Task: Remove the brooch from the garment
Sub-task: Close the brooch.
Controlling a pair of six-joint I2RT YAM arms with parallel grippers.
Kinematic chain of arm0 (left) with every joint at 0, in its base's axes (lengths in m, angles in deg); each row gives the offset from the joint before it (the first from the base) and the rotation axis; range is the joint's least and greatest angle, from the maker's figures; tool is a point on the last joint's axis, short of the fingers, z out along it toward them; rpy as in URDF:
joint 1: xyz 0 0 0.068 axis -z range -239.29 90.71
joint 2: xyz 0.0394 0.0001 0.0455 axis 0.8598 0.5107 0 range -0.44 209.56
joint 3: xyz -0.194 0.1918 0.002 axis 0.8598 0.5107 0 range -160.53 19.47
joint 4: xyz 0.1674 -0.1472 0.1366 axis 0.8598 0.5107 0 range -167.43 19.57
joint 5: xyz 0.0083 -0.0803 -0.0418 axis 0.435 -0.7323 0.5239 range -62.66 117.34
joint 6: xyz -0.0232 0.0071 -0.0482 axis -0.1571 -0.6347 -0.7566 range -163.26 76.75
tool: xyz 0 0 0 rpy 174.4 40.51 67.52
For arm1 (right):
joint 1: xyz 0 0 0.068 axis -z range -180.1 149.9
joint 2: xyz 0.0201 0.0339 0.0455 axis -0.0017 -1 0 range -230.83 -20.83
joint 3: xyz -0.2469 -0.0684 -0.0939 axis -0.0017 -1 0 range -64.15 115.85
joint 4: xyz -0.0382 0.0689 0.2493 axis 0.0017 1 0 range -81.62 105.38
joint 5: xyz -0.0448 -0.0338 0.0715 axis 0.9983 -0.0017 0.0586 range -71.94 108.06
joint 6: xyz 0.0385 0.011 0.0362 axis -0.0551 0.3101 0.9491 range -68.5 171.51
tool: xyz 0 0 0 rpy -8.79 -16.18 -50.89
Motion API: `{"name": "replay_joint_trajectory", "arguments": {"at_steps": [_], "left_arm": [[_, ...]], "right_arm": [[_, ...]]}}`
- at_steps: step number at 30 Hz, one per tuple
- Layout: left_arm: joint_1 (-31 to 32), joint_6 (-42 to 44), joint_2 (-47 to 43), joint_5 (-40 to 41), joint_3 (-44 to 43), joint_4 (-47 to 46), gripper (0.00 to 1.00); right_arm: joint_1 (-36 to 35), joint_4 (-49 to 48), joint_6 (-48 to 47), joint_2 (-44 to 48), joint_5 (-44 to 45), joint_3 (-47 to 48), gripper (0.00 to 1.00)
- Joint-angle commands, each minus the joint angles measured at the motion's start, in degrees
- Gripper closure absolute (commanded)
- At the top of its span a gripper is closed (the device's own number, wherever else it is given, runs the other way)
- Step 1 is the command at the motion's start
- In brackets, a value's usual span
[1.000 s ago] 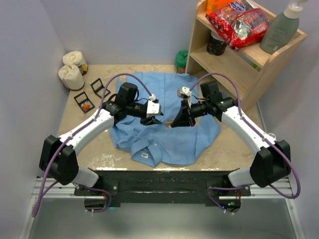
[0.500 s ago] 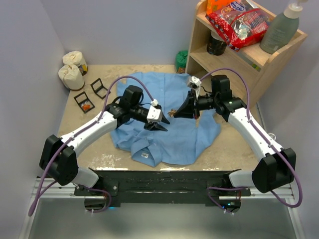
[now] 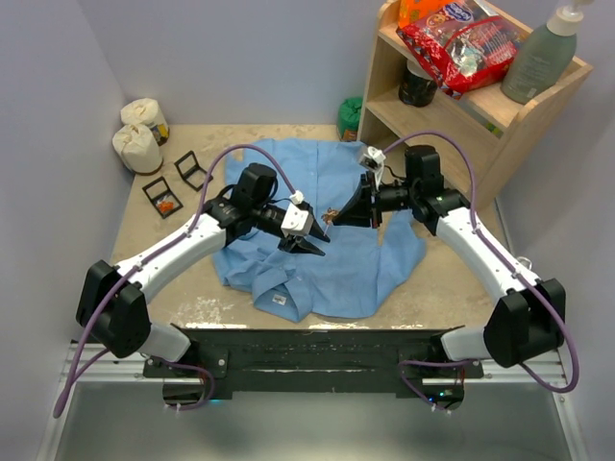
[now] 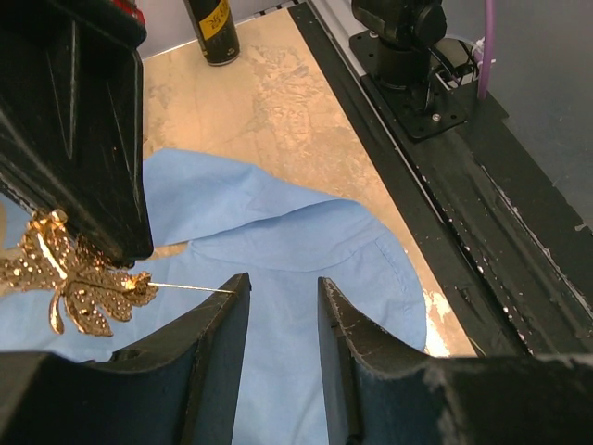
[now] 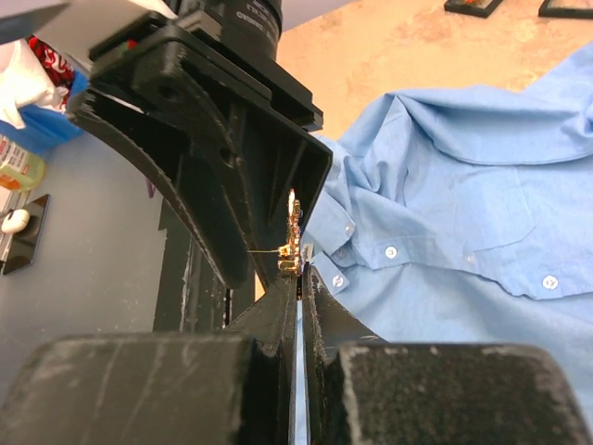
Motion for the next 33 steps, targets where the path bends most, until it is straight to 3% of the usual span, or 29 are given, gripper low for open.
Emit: {"name": "replay_joint_trajectory", "arguments": {"at_steps": [1, 7, 23, 33], "left_arm": [[0.5, -0.8, -0.2, -2.4, -2.3, -0.4, 0.6], [0.9, -1.2, -0.4, -3.2, -2.9, 0.1, 0.6], [1.9, -3.1, 2.8, 0.7, -4.9, -2.7, 0.59], [2.0, -3.7, 3.8, 3.6, -5.8, -2.8, 0.59]], "right_arm": [[0.0, -3.2, 1.9, -1.0, 0.5, -0.9, 1.0], [0.0, -3.7, 2.1, -2.1, 3.9, -1.1, 1.0], [-1.2, -6.9, 4.4, -0.5, 1.7, -5.7, 1.0], [-1.5, -1.4, 1.4, 1.4, -1.7, -6.2, 1.0]]}}
